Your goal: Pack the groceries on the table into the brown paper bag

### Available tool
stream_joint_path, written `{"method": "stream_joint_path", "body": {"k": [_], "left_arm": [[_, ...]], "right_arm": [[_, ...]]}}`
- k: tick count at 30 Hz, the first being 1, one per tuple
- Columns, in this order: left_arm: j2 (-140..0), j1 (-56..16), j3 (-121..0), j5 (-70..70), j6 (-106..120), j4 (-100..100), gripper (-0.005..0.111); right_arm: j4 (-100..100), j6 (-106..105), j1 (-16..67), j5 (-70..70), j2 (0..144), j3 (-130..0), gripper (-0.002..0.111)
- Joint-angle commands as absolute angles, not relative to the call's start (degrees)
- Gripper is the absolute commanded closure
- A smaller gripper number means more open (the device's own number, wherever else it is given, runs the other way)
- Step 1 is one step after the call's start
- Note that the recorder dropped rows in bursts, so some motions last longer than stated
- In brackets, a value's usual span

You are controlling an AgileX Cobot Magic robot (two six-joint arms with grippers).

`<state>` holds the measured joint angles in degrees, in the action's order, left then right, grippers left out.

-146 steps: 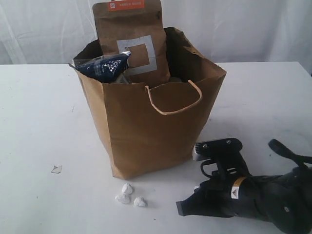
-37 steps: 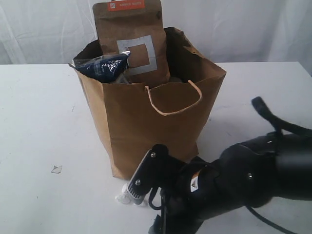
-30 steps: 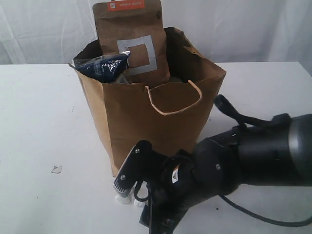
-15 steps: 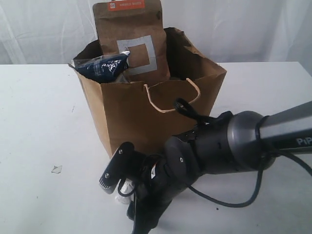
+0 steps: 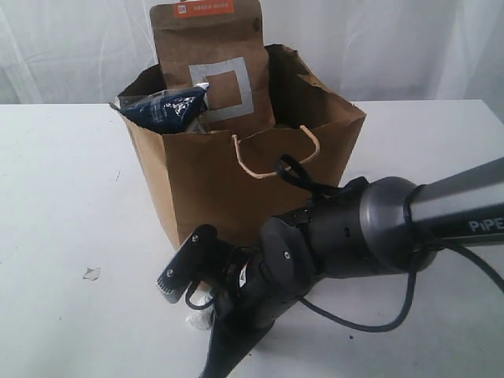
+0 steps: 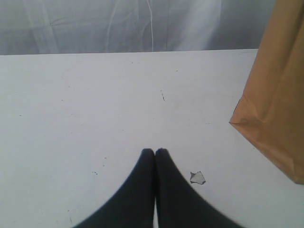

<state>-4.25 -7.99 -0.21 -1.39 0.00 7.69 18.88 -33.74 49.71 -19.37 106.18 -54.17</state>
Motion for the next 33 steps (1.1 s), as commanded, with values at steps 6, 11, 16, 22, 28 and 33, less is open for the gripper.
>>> {"method": "stream_joint_path", "body": {"k": [6, 11, 16, 22, 28, 33], "left_arm": [[-3.98, -7.86, 0.00, -1.31, 0.00, 7.64, 0.107], [-3.98, -7.86, 0.00, -1.31, 0.00, 7.64, 0.107], [-3.98, -7.86, 0.00, -1.31, 0.00, 7.64, 0.107], [-3.98, -7.86, 0.00, -1.31, 0.00, 7.64, 0.107], [-3.98, -7.86, 0.00, -1.31, 0.00, 7.64, 0.107], [-3.98, -7.86, 0.00, -1.31, 0.00, 7.64, 0.107]], "right_arm": [[18.34, -29.29, 51.19, -19.60, 98.31, -49.13, 0.100], [18.33, -29.29, 53.13, -20.42, 94.79, -46.22, 0.100], [18.78, -29.19, 54.99, -20.98, 91.82, -43.67, 0.100], [21.12, -24.24, 55.54, -20.46, 88.39, -39.22, 0.100], [21.12, -13.00, 55.54, -18.34, 82.94, -33.60, 0.100], [21.12, -3.33, 55.54, -15.97, 75.59, -28.90, 0.100]]}}
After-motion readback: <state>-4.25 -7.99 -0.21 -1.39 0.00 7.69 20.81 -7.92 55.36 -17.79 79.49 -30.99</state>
